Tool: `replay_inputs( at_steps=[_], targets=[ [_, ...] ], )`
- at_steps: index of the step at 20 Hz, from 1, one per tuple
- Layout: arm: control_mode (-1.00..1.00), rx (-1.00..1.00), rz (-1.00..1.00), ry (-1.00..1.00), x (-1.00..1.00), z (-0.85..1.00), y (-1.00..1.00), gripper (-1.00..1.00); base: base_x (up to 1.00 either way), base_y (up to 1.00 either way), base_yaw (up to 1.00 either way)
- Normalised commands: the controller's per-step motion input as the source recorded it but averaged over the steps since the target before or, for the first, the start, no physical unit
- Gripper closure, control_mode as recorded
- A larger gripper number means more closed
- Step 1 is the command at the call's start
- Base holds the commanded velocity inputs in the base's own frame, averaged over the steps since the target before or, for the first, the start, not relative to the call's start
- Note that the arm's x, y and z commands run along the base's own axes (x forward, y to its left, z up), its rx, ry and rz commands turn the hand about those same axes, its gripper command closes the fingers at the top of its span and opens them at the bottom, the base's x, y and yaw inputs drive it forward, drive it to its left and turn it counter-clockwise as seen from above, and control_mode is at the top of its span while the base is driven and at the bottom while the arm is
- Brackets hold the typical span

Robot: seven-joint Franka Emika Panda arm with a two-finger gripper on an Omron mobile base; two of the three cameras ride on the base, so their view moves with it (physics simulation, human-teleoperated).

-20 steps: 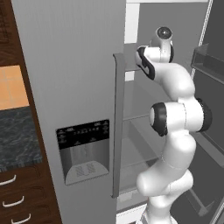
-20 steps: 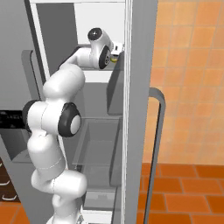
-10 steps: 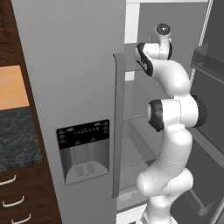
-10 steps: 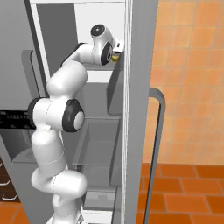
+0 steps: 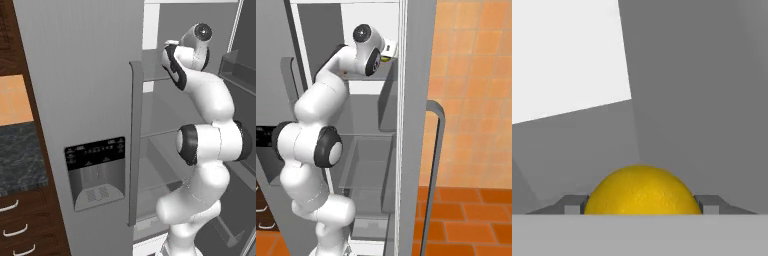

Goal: Place one lemon and one chicken drumstick in each tupperware on the nearby counter, to pack two identical lunches.

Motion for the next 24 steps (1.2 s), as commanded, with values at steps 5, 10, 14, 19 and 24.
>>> replay_inputs(
  at_steps=[5, 10, 14, 19, 24],
  targets=[
    [-1.0, 0.0, 0.01, -0.32, -1.0, 0.11, 0.45, 1.0, 0.0, 0.0, 0.0],
    [-1.0, -0.12, 0.11, 0.16, -1.0, 0.41, 0.85, 1.0, 0.0, 0.0, 0.0],
    [-1.0, -0.12, 0.08, 0.43, -1.0, 0.27, 0.69, 1.0, 0.0, 0.0, 0.0],
    [-1.0, -0.02, 0.05, 0.55, -1.0, -0.9, -0.24, 1.0, 0.0, 0.0, 0.0],
    [-1.0, -0.02, 0.13, 0.33, -0.85, -1.0, -0.36, 1.0, 0.0, 0.0, 0.0]
  ],
)
